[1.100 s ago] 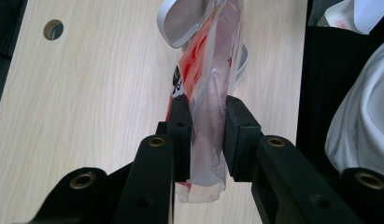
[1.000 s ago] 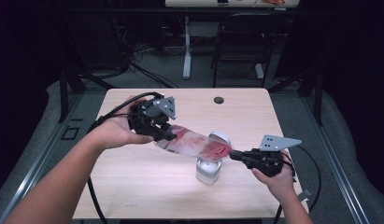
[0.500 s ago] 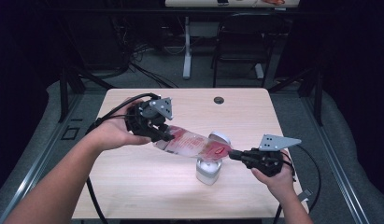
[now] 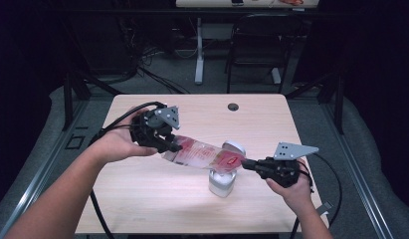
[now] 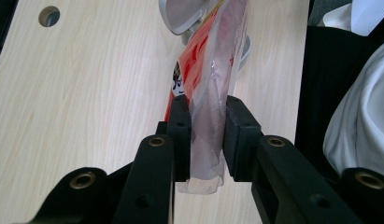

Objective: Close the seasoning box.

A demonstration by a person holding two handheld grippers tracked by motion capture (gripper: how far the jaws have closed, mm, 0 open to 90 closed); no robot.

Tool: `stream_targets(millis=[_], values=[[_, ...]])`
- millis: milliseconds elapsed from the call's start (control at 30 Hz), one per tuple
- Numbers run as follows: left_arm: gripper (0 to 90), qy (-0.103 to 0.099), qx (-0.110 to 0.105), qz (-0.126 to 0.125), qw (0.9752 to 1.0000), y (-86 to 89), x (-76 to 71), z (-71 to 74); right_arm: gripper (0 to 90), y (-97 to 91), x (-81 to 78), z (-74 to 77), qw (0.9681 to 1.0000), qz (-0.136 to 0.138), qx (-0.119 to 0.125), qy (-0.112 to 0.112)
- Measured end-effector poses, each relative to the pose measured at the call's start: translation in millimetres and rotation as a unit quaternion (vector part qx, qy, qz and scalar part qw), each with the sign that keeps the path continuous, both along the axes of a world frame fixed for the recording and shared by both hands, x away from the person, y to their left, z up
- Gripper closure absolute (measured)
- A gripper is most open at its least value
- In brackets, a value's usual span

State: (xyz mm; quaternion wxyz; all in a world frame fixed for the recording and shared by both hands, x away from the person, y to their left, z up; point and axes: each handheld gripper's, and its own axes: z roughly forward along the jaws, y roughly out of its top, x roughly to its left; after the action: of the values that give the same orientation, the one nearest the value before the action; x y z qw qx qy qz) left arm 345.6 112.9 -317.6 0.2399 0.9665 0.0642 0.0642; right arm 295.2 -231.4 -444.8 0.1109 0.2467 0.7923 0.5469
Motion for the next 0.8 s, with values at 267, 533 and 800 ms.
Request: stream_targets(millis=[267, 533, 800], values=[[75.1, 0.001, -0.001, 0.004, 1.0, 3.5, 0.5, -3.1, 90.0, 2.6, 0.4, 1.0, 1.0, 0.0, 0.0, -0.001], [74.8, 0.004, -0.005, 0.008, 0.9999, 7.4, 0.8, -7.7, 90.0, 3.0, 0.5, 3.9, 1.0, 0.001, 0.0, -0.003], [74.5, 0.006, -0.01, 0.014, 0.9998, 14.4, -0.3, -12.6, 90.0, 7.3, 0.6, 7.8, 1.0, 0.002, -0.002, -0.008]])
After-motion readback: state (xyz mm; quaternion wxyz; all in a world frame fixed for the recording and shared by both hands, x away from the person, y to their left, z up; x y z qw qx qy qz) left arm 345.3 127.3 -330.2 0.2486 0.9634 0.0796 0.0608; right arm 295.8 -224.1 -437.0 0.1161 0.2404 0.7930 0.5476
